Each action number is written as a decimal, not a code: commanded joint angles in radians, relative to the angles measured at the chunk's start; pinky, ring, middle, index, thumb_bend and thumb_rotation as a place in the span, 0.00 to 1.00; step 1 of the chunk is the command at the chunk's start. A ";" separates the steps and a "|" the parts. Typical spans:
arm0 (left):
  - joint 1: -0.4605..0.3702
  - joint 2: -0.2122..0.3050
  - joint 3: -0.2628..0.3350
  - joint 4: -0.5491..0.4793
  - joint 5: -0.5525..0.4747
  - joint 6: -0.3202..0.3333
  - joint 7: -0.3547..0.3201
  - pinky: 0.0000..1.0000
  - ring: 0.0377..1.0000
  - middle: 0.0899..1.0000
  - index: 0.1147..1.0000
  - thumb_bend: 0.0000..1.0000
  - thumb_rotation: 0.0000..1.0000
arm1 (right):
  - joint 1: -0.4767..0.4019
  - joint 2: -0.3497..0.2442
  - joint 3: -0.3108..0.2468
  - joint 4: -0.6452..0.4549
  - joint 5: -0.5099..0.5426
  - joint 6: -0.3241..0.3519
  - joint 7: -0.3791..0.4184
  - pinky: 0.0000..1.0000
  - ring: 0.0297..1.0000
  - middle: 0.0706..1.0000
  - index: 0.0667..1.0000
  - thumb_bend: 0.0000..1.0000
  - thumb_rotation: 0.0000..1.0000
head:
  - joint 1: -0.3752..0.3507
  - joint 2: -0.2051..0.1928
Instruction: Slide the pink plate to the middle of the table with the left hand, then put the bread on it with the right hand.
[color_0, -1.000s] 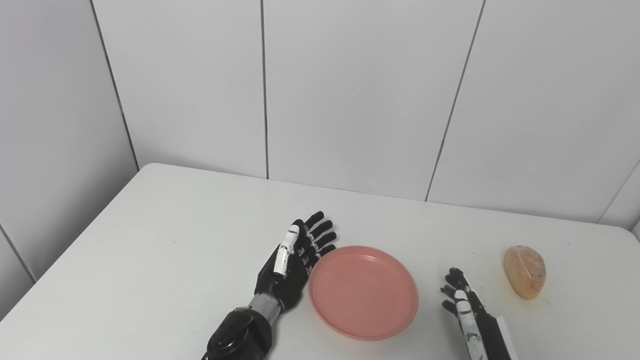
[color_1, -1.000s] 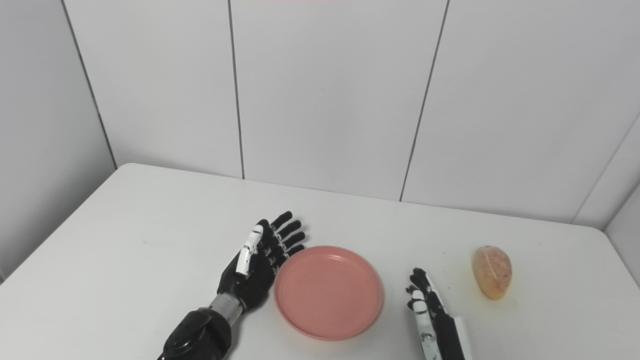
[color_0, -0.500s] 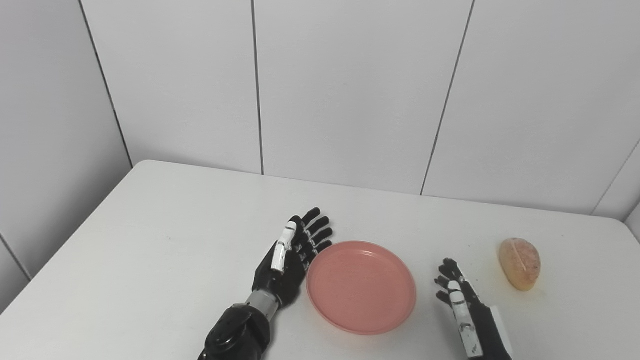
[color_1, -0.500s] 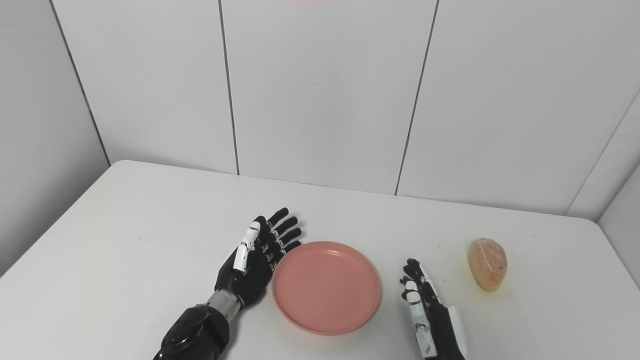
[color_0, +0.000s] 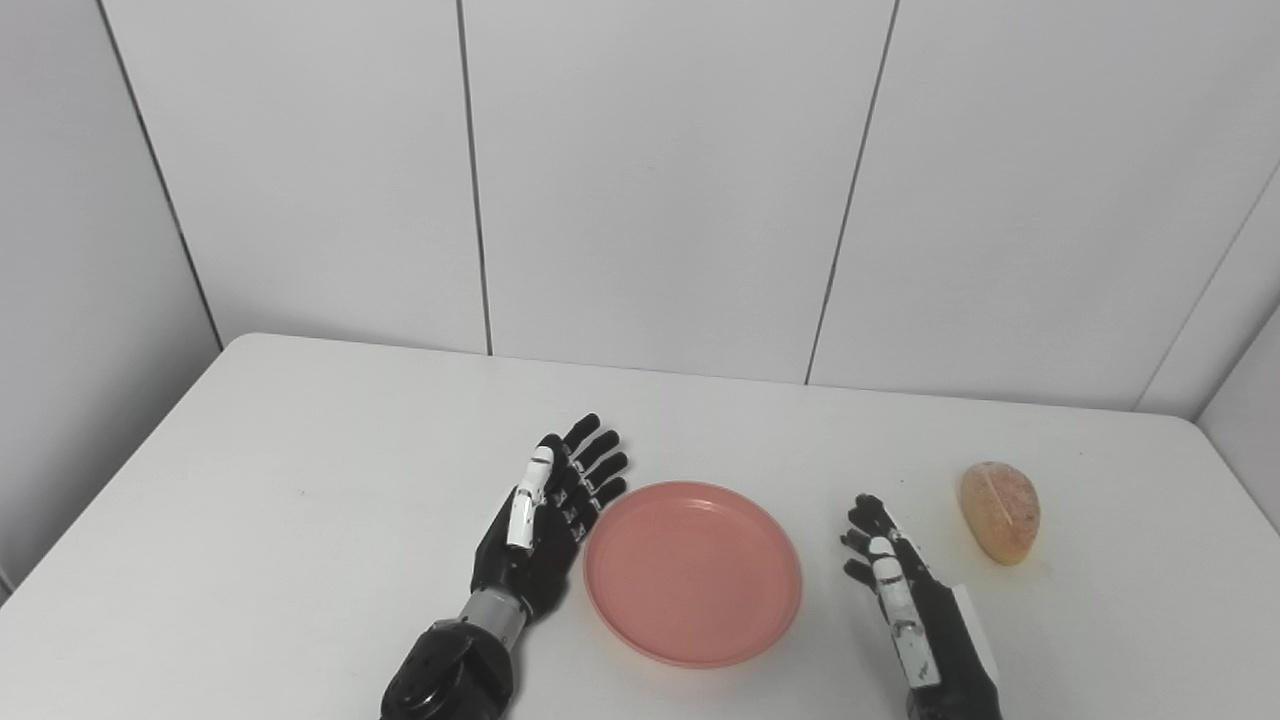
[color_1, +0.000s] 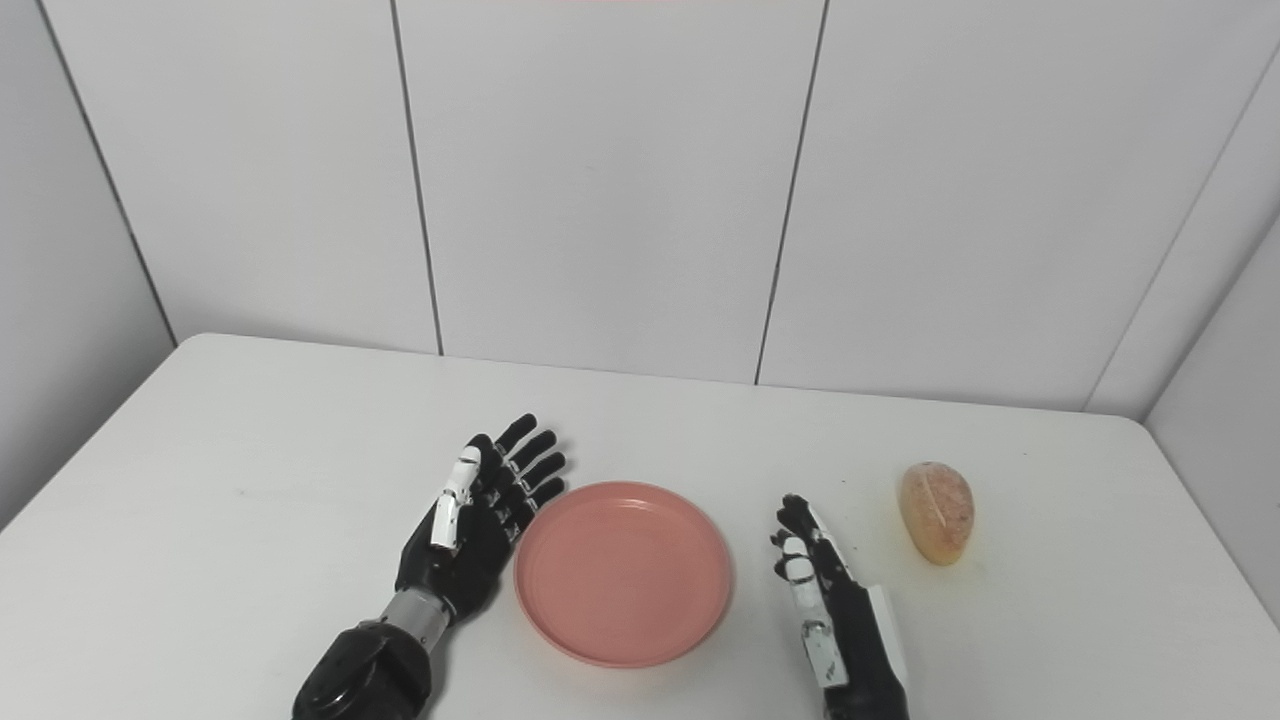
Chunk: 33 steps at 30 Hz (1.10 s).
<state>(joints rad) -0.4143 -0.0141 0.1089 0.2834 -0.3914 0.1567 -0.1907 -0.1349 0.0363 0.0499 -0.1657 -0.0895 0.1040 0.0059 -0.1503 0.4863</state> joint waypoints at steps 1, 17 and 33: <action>0.038 -0.001 0.010 0.014 0.022 0.011 0.037 0.91 0.89 0.89 0.87 0.35 1.00 | -0.045 -0.010 -0.005 -0.048 0.000 0.006 0.003 0.88 0.89 0.90 0.90 0.28 1.00 | -0.007 -0.002; 0.075 0.006 0.026 -0.008 0.050 -0.043 0.038 0.92 0.90 0.89 0.87 0.36 1.00 | -0.180 -0.095 -0.050 -0.151 -0.122 0.101 -0.026 0.83 0.86 0.86 0.86 0.33 1.00 | -0.090 -0.018; 0.089 0.025 0.042 0.006 0.004 -0.051 -0.004 0.95 0.91 0.91 0.90 0.34 1.00 | -0.227 -0.203 -0.049 -0.179 -0.526 0.122 -0.115 0.81 0.86 0.85 0.87 0.43 1.00 | -0.227 -0.029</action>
<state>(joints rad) -0.3607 0.0009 0.1417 0.2596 -0.3837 0.0706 -0.2048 -0.3211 -0.1486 0.0043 -0.3213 -0.5673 0.2289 -0.0804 -0.3771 0.4556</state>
